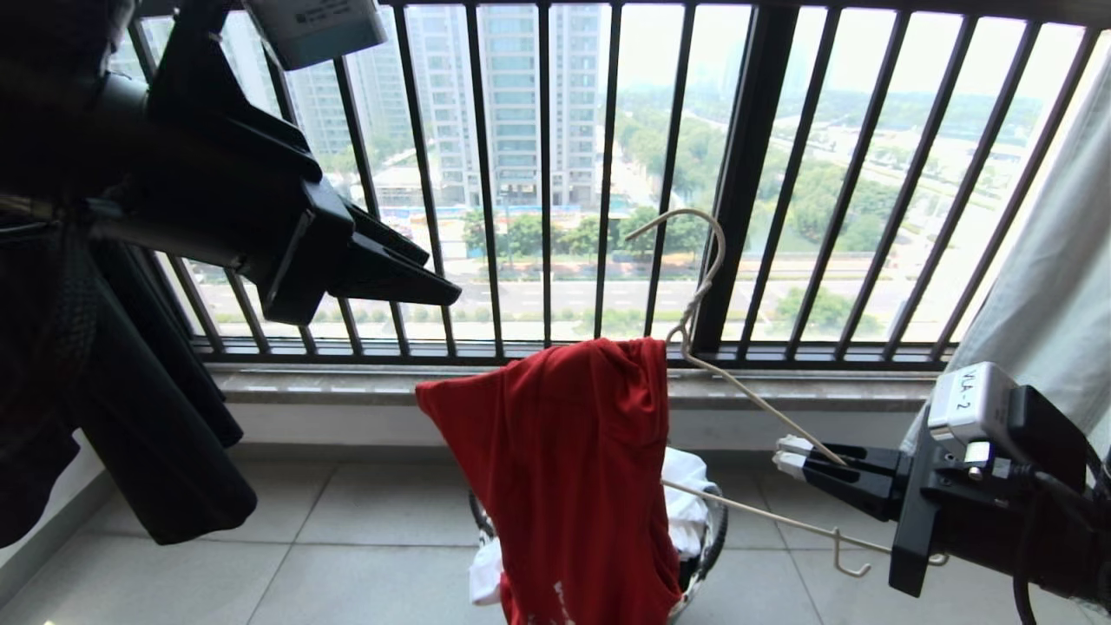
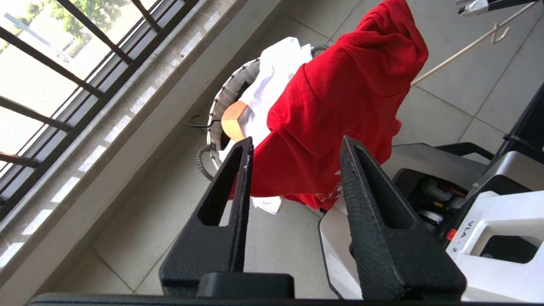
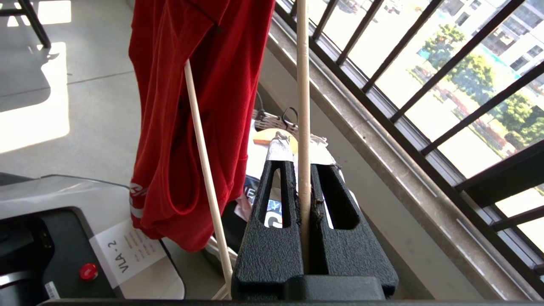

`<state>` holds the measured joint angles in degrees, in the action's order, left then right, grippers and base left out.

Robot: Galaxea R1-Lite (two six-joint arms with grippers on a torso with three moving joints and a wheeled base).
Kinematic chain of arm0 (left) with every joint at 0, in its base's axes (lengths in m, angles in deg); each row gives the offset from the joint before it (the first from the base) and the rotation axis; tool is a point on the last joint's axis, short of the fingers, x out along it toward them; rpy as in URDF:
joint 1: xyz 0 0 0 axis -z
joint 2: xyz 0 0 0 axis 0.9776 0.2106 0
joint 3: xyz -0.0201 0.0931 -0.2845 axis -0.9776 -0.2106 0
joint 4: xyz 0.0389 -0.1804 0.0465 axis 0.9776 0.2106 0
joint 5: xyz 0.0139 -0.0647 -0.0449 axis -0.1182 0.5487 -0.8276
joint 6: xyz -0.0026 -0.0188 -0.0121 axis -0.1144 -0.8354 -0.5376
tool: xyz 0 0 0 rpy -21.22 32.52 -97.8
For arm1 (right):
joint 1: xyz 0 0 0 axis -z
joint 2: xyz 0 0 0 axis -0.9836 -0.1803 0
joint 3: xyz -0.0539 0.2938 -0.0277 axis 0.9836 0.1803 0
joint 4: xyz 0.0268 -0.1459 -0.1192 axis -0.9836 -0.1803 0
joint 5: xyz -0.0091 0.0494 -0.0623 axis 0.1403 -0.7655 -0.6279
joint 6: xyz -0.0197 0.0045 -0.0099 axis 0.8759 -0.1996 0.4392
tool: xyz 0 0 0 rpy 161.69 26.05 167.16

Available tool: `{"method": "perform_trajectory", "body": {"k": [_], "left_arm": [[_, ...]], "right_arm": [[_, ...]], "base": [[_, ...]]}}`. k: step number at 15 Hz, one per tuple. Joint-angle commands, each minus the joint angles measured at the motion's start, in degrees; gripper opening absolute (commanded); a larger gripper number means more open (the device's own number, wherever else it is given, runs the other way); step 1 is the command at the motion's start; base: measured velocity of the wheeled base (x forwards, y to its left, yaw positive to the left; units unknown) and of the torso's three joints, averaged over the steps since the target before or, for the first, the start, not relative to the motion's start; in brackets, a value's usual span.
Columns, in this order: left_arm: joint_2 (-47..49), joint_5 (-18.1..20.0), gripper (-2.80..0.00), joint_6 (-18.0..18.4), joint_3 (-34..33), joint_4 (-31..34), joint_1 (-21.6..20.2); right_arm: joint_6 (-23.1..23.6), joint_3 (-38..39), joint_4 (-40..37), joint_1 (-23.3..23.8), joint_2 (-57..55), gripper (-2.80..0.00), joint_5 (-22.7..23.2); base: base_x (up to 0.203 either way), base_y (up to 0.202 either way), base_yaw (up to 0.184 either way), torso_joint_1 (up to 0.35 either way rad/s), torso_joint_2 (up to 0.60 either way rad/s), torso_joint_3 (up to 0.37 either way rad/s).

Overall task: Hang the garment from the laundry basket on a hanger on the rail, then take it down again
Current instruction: Hang the clothes on the clothes rack

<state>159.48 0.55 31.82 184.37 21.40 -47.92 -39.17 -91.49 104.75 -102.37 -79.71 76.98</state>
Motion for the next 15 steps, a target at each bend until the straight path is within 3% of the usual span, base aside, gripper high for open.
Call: {"method": "perform_trajectory", "body": {"k": [1, 3, 7, 9, 11, 14, 15], "left_arm": [[2.7, 1.4, -2.80, 0.1, -0.1, 0.2, -2.1], [4.3, 5.9, -2.80, 0.6, 0.2, 0.0, -3.3], [9.0, 21.5, -2.80, 6.9, 0.3, -2.0, -6.8], [10.9, 23.5, -2.80, 8.5, 0.0, -1.8, -6.9], [12.4, 28.7, -2.80, 8.9, -1.0, -1.9, -6.9], [14.5, 30.2, -2.80, 11.7, -2.0, -2.0, -6.9], [15.0, 30.6, 0.00, 14.4, -2.8, -2.0, -7.2]], "right_arm": [[0.2, -0.2, 0.2, 0.0, -0.7, -2.80, 0.1], [0.2, -0.2, 0.2, -0.1, -0.6, -2.80, 0.1], [0.1, -0.6, 0.1, -0.2, -0.7, -2.80, 0.5], [0.1, -0.6, 0.0, -0.3, -0.8, -2.80, 0.8], [0.0, -0.5, -0.1, -0.4, -1.1, -2.80, 1.7], [0.0, -0.4, -0.1, -0.5, -1.3, -2.80, 1.8], [0.0, -0.3, -0.1, -0.7, -1.3, -2.80, 1.8]], "base": [[0.000, 0.000, 0.000, 0.000, 0.00, 0.000], [0.000, 0.000, 0.000, 0.000, 0.00, 0.000], [0.000, 0.000, 0.000, 0.000, 0.00, 0.000], [0.000, 0.000, 0.000, 0.000, 0.00, 0.000], [0.000, 0.000, 0.000, 0.000, 0.00, 0.000], [0.000, 0.000, 0.000, 0.000, 0.00, 0.000], [0.000, 0.000, 0.000, 0.000, 0.00, 0.000]]}}
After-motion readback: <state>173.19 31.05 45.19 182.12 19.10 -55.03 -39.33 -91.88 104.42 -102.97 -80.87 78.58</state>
